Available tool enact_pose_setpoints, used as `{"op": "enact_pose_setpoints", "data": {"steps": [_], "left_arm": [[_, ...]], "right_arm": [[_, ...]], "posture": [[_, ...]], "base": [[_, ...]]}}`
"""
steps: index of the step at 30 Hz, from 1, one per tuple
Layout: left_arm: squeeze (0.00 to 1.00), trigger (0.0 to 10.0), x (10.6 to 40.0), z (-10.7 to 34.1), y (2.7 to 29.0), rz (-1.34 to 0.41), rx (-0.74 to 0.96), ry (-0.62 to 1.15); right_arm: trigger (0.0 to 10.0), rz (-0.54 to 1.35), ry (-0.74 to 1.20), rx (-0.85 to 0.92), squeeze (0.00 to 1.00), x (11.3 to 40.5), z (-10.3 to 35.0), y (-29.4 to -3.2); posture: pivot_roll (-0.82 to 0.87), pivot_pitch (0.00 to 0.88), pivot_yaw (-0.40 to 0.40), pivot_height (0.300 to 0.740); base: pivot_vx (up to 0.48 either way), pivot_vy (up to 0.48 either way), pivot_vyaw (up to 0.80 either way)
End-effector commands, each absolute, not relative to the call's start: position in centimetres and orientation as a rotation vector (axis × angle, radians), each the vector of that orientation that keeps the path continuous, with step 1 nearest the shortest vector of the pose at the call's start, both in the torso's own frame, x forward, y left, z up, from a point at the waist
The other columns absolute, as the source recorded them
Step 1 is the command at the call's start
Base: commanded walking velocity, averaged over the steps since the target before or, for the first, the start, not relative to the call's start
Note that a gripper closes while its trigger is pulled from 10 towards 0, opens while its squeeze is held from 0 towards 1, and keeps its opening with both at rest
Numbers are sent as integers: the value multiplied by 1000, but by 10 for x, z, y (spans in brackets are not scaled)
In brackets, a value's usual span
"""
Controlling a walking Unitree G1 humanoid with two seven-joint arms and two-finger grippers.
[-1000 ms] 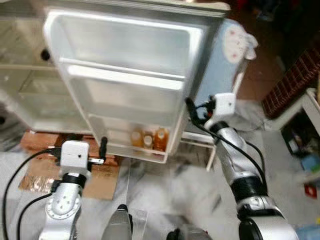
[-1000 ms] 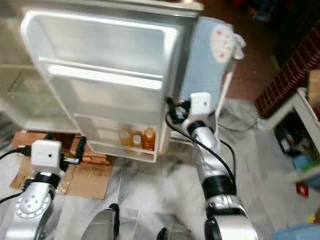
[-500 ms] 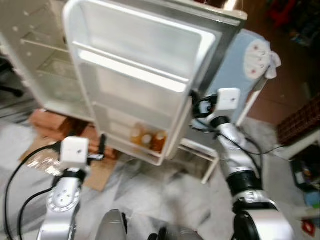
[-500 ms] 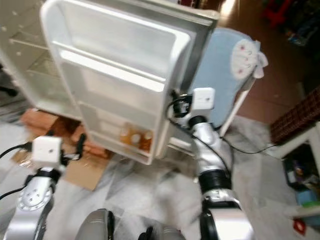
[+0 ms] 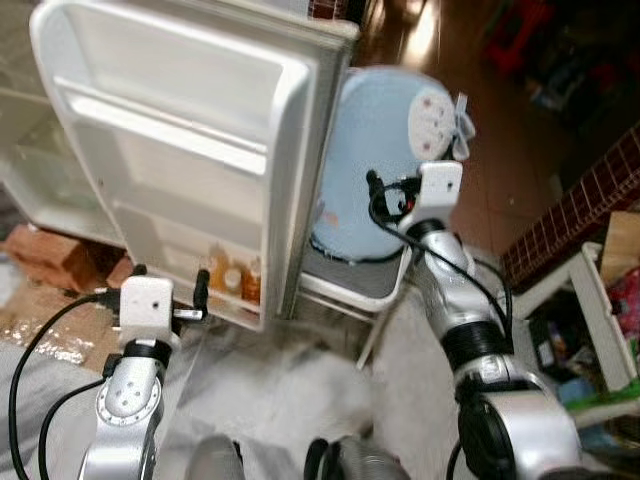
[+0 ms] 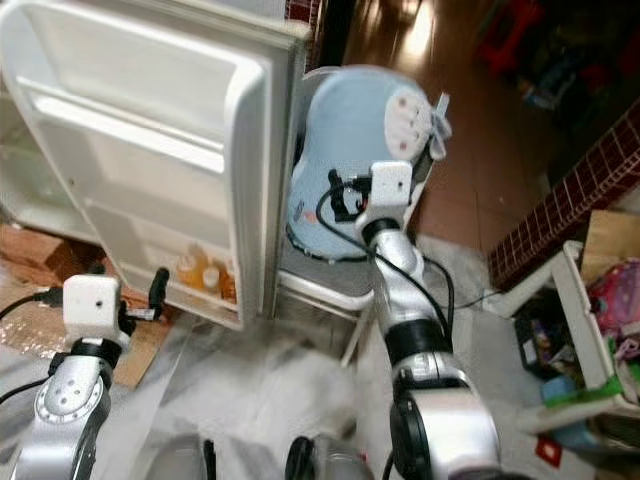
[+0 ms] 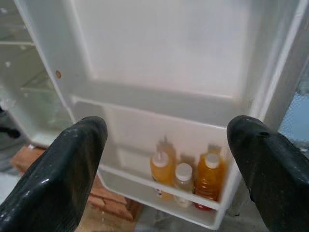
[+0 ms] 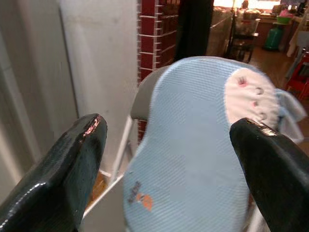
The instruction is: Restocking fridge
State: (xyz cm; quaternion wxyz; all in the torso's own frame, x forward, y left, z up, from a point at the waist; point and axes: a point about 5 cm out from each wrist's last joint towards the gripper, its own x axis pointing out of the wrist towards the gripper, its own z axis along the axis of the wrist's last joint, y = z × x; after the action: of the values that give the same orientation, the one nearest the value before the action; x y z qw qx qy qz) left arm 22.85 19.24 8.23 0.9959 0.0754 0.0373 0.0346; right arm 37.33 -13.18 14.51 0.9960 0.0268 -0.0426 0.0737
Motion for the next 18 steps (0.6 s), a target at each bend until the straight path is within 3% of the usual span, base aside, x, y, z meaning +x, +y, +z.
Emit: {"op": "enact_pose_setpoints", "data": {"steps": [1, 9, 12, 18], "left_arm": [[0, 10000, 228, 81, 198, 99, 143, 91], [0, 10000, 225, 82, 202, 108, 114, 82], [0, 10000, 226, 83, 201, 105, 118, 73], [0, 10000, 228, 82, 199, 88, 111, 72]], "right_arm": [[10000, 157, -102, 63, 0, 376, 149, -130], [10000, 176, -103, 80, 0, 372, 143, -122], [10000, 171, -103, 89, 0, 371, 141, -121], [10000, 152, -118, 75, 0, 371, 143, -124]], "posture": [[118, 93, -120, 740], [123, 101, -119, 740], [118, 99, -116, 740], [111, 100, -113, 740]], "base": [[0, 0, 500], [0, 0, 763], [328, 0, 617], [400, 0, 0]]}}
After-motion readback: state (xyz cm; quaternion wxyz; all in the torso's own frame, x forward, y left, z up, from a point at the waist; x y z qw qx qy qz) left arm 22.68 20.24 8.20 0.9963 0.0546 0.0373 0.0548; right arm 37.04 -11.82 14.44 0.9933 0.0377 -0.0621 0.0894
